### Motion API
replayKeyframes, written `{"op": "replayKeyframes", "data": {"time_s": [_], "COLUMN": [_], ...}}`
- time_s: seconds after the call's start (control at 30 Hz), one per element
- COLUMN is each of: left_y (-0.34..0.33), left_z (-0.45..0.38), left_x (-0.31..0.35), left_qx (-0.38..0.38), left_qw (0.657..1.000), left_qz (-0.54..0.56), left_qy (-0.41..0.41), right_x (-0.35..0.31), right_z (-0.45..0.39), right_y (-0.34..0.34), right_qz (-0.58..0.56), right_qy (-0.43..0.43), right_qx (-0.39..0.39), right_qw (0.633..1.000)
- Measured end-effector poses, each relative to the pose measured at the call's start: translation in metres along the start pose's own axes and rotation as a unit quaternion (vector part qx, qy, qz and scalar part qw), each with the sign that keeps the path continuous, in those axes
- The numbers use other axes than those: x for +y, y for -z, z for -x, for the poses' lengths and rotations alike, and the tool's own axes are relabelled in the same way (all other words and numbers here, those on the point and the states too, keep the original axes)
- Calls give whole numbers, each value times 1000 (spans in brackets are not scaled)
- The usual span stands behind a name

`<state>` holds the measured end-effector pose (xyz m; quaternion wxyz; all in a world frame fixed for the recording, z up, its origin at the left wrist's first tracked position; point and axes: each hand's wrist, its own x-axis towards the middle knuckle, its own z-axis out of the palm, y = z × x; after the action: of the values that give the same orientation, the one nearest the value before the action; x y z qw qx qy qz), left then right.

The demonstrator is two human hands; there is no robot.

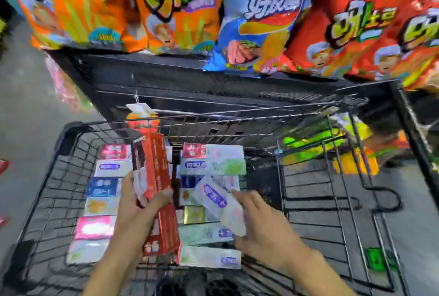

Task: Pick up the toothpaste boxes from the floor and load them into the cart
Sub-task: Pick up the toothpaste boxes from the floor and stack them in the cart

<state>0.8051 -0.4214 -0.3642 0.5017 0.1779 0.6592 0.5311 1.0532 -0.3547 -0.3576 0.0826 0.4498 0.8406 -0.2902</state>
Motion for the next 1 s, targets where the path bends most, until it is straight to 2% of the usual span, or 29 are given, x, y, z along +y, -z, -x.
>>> {"op": "replayKeyframes", "data": {"time_s": [0.13,0.27,0.43,0.53,0.63,0.83,1.0], "left_y": [-11,-7,-5,-5,-10,-19,-14], "left_z": [-39,-61,-75,-76,-72,-74,-78], "left_x": [-45,-82,-93,-89,-88,-99,-122], "left_qx": [54,46,61,42,-18,-61,-96], "left_qw": [997,993,989,989,981,938,873], "left_qz": [-25,-63,-87,-109,-175,-329,-461], "left_qy": [-50,-88,-107,-94,-83,-94,-127], "right_x": [48,82,104,111,120,130,140], "right_z": [-58,-102,-142,-159,-169,-168,-168], "right_y": [-52,-106,-149,-159,-165,-165,-161], "right_qz": [82,111,119,172,175,127,115], "right_qy": [31,67,106,109,74,31,3], "right_qx": [-58,-43,1,30,63,138,132], "right_qw": [994,991,987,979,980,982,985]}}
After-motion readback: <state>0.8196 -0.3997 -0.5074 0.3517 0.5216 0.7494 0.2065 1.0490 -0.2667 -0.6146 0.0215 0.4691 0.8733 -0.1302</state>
